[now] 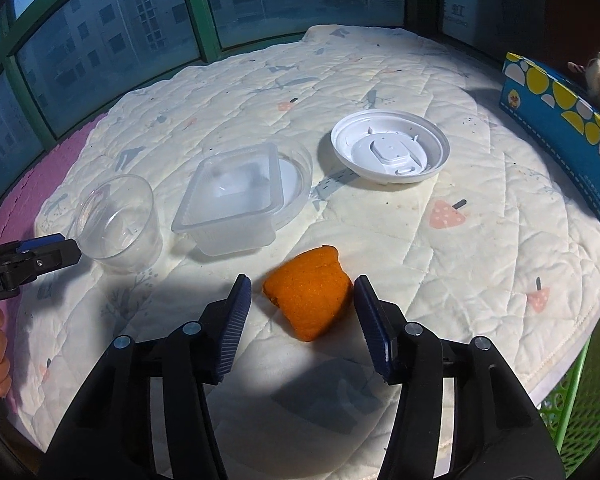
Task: Collect trash
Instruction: 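Grasp the sealed jelly cup with the left gripper while the right gripper grasps the orange piece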
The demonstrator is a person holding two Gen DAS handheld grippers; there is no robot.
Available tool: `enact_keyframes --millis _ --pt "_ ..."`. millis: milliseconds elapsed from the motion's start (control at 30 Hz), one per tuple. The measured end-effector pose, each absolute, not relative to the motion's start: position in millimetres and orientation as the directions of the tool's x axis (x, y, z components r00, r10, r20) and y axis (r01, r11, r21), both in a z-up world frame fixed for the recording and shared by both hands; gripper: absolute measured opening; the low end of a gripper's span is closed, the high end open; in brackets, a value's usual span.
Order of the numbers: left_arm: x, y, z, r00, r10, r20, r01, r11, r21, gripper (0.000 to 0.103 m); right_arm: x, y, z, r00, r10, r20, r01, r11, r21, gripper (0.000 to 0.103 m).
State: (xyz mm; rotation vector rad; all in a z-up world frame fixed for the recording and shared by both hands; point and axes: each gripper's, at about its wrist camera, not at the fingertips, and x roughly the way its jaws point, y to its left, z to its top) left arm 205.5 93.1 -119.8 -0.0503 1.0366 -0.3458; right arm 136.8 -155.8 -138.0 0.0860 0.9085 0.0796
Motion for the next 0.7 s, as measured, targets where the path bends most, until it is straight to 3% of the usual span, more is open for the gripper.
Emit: enact_keyframes --millis 333,467,700 --pt "212.5 78.9 -124.1 0.456 -0.332 -0.825 0.328 0.925 -0.191 0.07 131.6 -166.7 -131.1 0.626 0.146 -0.766 -0.022 0.985 0.169 0.04" --pt "214.8 78.3 -128.4 0.45 -0.339 -0.826 0.334 0.922 -0.197 0.055 126.4 -166.7 -126.4 0.634 0.165 -0.756 -0.041 0.983 0.18 0.038" --pt "206.6 80.5 -124.1 0.478 -0.334 -0.812 0.327 0.926 -0.189 0.05 116.5 -167.7 -122.1 0.642 0.203 -0.739 -0.065 0.975 0.212 0.035"
